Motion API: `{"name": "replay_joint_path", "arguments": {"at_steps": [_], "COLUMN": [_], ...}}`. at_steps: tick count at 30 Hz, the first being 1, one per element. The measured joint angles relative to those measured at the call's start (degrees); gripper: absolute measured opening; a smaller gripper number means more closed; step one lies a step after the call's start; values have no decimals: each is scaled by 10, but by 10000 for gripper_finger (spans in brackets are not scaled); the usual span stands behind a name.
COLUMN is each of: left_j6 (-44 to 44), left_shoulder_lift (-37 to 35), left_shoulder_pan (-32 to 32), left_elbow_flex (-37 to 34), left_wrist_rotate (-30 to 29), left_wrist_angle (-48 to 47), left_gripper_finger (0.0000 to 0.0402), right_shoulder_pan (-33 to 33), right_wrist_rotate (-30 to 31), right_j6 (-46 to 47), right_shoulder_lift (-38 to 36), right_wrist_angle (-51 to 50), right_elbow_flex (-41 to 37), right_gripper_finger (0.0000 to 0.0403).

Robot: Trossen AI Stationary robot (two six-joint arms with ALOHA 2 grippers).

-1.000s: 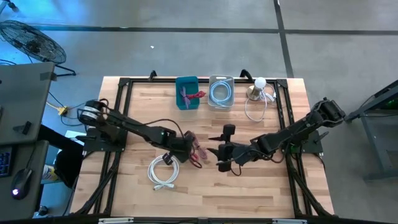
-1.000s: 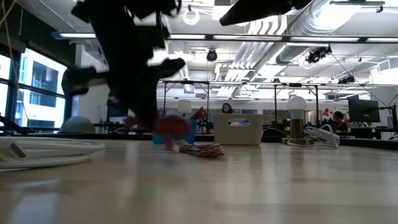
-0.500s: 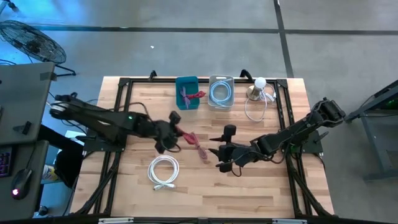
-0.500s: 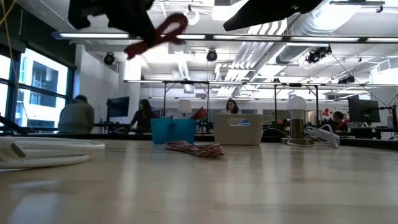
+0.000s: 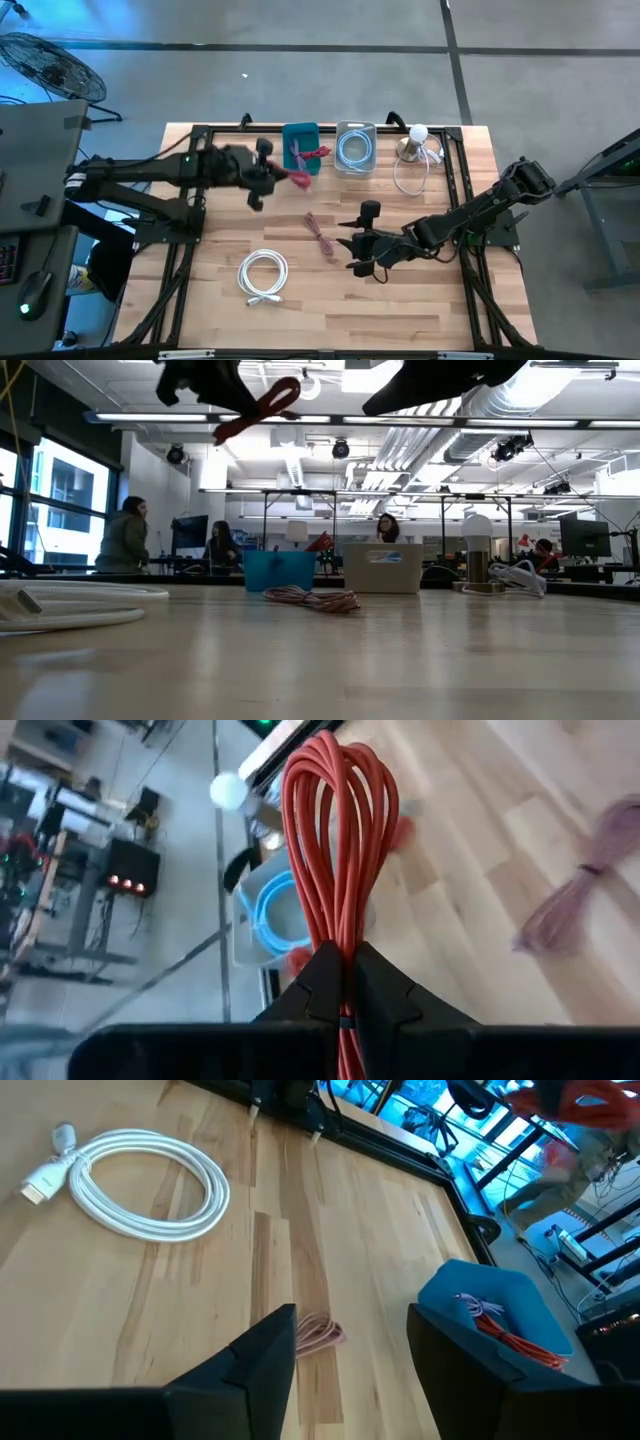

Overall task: Pick & Place USB Port
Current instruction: Put the orange charger cable into the blue bin

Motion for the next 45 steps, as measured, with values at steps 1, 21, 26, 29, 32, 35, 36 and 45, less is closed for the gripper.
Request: {"name": "replay_joint_path", "arguments": {"at_steps": [1,21,26,29,32,35,36,45], "left_j6": [2,-40,-43,-46,-55,-62,-64,-79], "left_shoulder_lift": [0,8,33,58,79,99,104,142], "left_shoulder_pan": [19,284,296,304,317,331,335,343], "left_elbow_flex": [0,-114,-114,-114,-114,-114,-114,-114], "left_wrist_rotate": [14,239,242,244,254,267,269,271], "left_wrist_angle": [1,218,239,261,271,283,282,323], "left_gripper_finger": [6,6,6,6,6,6,6,5], "right_shoulder_pan": [0,-1,-2,-2,-2,-2,-2,-2], "right_wrist_rotate": [0,-3,-2,-1,-2,-4,-4,-5], "right_j6": [0,15,15,16,20,20,20,20], "right_shoulder_lift": [0,0,0,0,0,0,0,0], "right_wrist_angle": [0,-14,-14,-14,-14,-14,-14,-14], "right_elbow_flex": [0,0,0,0,0,0,0,0], "right_gripper_finger": [185,181,181,181,181,181,181,181]}}
